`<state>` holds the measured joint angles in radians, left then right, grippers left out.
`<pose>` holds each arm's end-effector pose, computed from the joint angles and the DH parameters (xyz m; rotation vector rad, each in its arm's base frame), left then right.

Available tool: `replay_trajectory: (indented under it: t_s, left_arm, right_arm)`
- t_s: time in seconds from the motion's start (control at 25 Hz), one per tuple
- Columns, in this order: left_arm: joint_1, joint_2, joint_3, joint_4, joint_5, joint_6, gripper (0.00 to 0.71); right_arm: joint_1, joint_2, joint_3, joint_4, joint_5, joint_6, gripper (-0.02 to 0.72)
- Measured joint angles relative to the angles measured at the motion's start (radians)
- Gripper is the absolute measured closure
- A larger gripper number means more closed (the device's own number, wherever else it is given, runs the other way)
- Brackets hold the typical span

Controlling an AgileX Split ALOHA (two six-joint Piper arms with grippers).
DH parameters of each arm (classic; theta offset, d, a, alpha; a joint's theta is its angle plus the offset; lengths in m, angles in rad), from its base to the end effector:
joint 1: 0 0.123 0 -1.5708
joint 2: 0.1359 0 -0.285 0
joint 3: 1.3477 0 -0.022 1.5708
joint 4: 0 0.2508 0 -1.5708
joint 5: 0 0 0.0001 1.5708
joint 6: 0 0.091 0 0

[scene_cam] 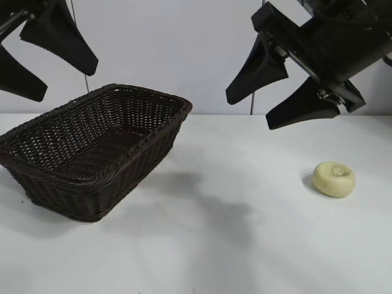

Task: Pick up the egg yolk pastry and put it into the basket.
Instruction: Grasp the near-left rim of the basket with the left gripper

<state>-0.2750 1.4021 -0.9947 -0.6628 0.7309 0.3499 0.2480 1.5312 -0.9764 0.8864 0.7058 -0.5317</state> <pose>0.2639 -0.1134 0.2830 0.3023 2.5130 -0.7146 0.2855 0.1195 0.2487 -0.2523 2.5386 0.8514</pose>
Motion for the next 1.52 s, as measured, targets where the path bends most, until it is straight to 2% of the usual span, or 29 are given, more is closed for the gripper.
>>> replay_trajectory:
  t_s: [0.96, 1.24, 1.32, 1.52]
  left_arm:
    - [0.0, 0.0, 0.0, 0.0, -0.002, 0.001, 0.136]
    - [0.0, 0.0, 0.0, 0.0, -0.041, -0.001, 0.136]
    - [0.0, 0.0, 0.0, -0.001, -0.045, -0.063, 0.136]
    - [0.022, 0.0, 0.0, 0.046, -0.026, -0.4, 0.136]
  right_arm:
    - [0.0, 0.0, 0.0, 0.002, -0.002, 0.001, 0.195]
    - [0.0, 0.0, 0.0, 0.002, -0.002, 0.001, 0.195]
    - [0.0, 0.0, 0.0, 0.002, -0.002, 0.001, 0.195]
    - [0.0, 0.0, 0.0, 0.002, -0.002, 0.001, 0.195]
